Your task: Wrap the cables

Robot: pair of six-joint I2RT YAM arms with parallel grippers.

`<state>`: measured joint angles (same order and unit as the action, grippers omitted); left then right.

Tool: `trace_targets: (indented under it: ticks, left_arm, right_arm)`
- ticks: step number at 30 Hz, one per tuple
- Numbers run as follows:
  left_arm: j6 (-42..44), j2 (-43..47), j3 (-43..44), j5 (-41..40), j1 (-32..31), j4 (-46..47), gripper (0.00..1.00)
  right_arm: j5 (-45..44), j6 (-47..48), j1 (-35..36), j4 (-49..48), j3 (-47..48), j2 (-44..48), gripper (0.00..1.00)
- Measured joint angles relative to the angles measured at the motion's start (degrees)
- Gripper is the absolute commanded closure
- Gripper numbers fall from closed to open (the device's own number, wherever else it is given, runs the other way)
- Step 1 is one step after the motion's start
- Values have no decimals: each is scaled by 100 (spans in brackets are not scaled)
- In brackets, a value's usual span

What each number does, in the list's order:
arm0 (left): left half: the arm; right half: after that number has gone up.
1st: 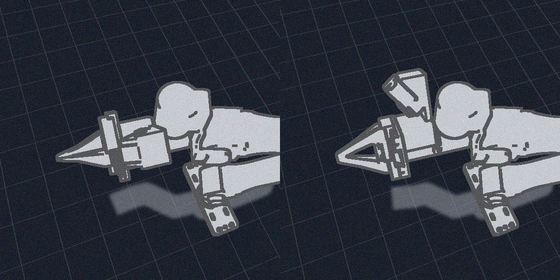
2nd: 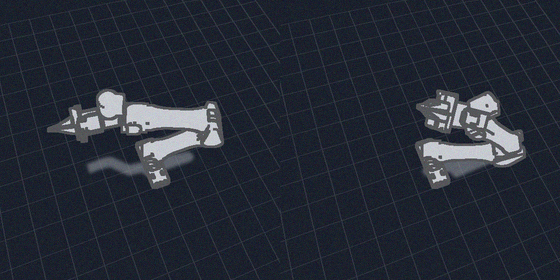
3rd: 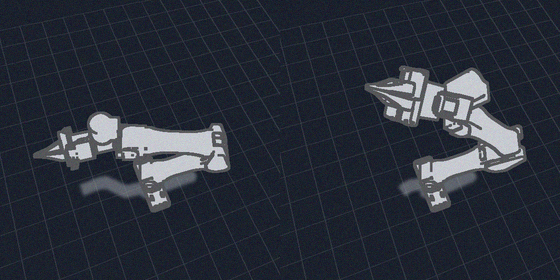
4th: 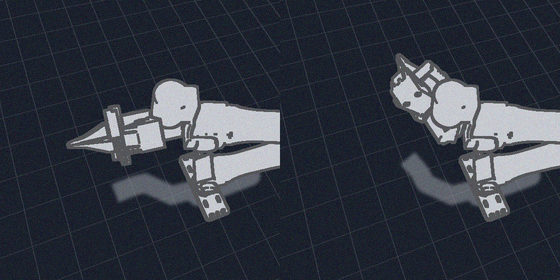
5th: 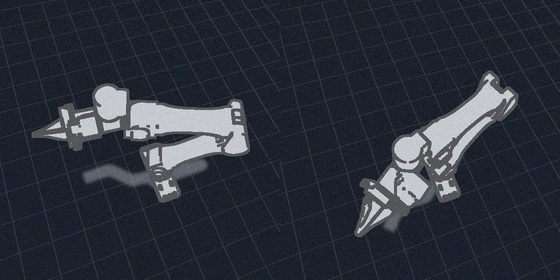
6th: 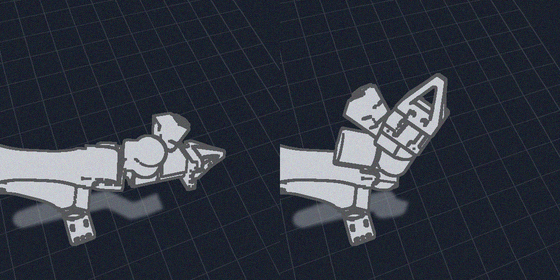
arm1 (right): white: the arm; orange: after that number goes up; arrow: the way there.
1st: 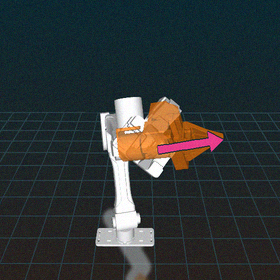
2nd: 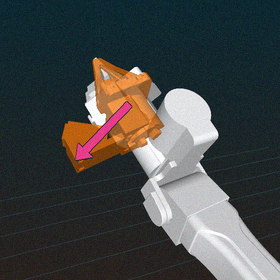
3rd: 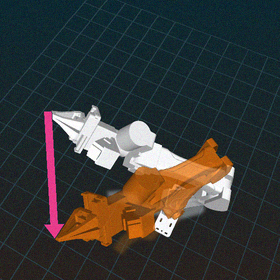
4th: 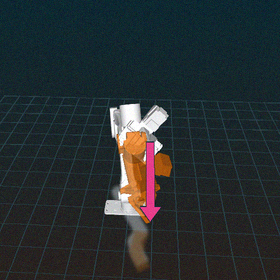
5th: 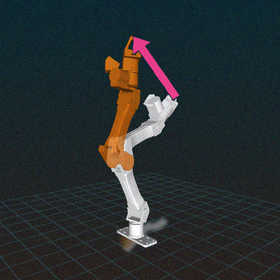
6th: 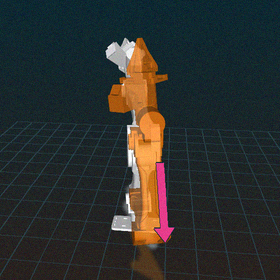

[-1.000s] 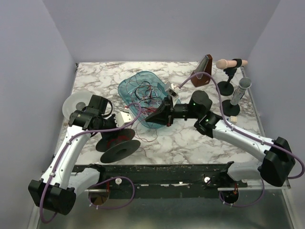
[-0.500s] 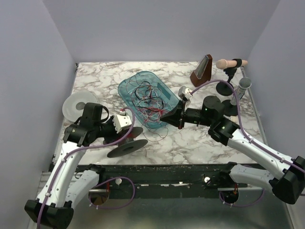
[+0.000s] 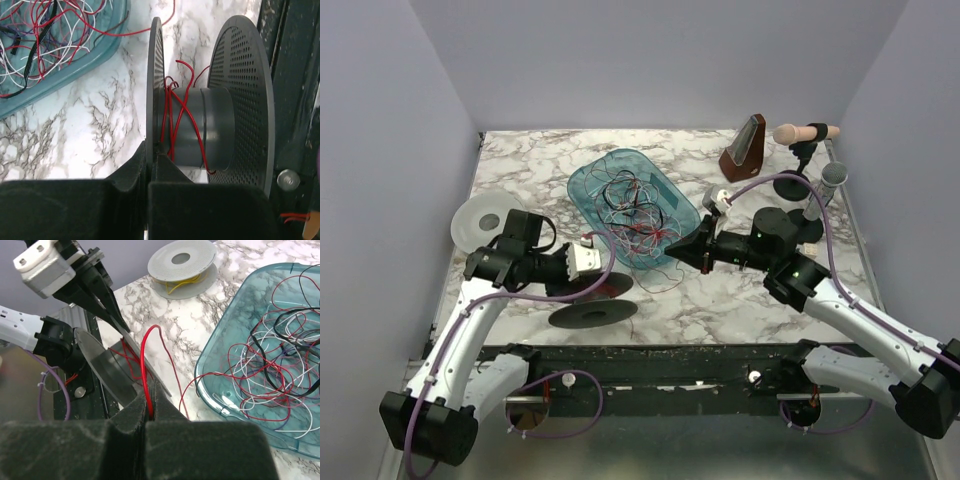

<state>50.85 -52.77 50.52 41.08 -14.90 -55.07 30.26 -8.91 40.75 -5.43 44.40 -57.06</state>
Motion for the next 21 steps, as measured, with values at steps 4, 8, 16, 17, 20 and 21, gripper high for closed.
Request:
trace_targets:
  ticks: [4,8,16,17,20,21]
  left_arm:
    - [1154,-22,208,-94,256,-730,39]
    - [1755,120,-52,-415,581,-962,22]
    - [2229,-361,800,-398,632,-1731,3]
    - [2243,-424,1014,-337,632,-1797,5]
    - [1952,-529,1526,22,564,-1775,11]
    - [1580,-546,1626,111,433,-1611,12]
  right_arm:
    - [0,0,0,31,-2,-15,99]
    - [2,9,0,111,-2,-31,99]
    - [2,144,0,223,-57,-17,99]
    - [2,149,0,225,-79,-13,99]
    - [2,151,0,240,-131,-13,99]
    - [2,151,0,254,-149,-11,99]
